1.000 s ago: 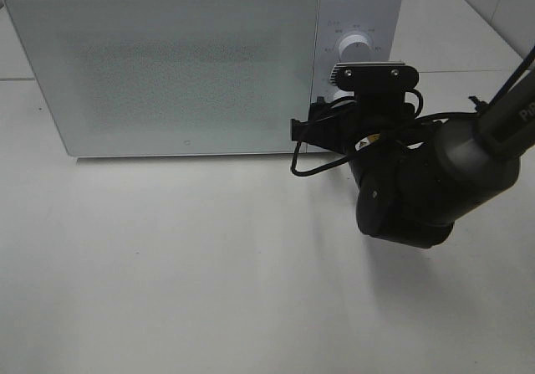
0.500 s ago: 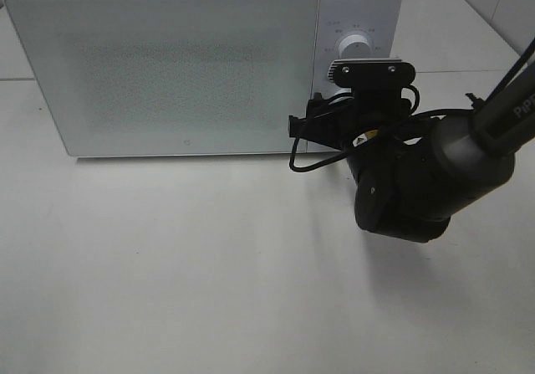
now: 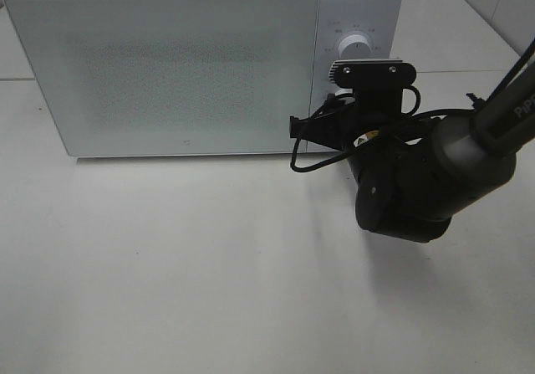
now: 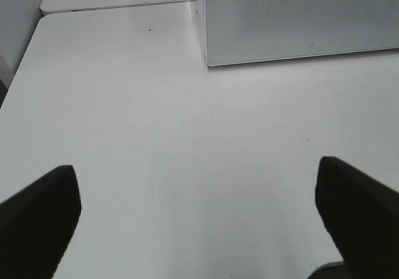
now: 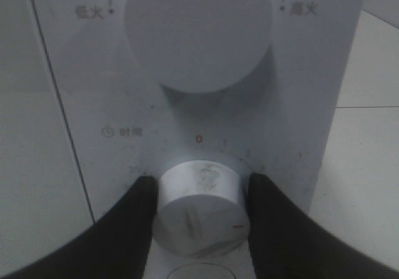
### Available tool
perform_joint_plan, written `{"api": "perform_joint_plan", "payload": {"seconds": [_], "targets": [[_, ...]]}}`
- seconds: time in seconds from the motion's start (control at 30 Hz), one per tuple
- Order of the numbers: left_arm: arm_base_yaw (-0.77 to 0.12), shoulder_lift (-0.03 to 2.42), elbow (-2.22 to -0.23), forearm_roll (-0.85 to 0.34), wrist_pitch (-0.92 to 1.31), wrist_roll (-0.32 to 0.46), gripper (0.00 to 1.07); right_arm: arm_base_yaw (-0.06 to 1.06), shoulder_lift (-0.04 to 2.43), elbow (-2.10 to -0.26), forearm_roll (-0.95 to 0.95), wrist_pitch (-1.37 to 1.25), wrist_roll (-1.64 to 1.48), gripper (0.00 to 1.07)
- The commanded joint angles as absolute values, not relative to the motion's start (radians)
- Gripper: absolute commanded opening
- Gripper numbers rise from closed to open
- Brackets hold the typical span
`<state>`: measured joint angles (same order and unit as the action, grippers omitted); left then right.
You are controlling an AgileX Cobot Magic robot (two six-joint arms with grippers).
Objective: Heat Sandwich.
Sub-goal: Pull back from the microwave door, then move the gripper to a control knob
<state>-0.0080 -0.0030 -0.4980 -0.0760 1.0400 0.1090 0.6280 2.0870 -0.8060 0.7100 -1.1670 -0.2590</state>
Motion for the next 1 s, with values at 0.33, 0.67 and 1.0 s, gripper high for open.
{"api": "perform_joint_plan", "payload": {"seconds": [0.33,0.67,1.0], "targets": [[-0.011,-0.03,-0.495,-0.084,1.038,0.102,0.98,0.627,2.087,-0.815,0.693,-1.158,-0.259,0.04],[-0.011,-0.03,-0.495,-0.084,1.038,0.102,0.98,0.627,2.087,-0.815,0.693,-1.166,-0.253,0.05],[-0.011,-0.03,-0.495,-0.084,1.038,0.102,0.98,0.627,2.087,-0.815,0.689,-1.167,-0.048,0.06]]}}
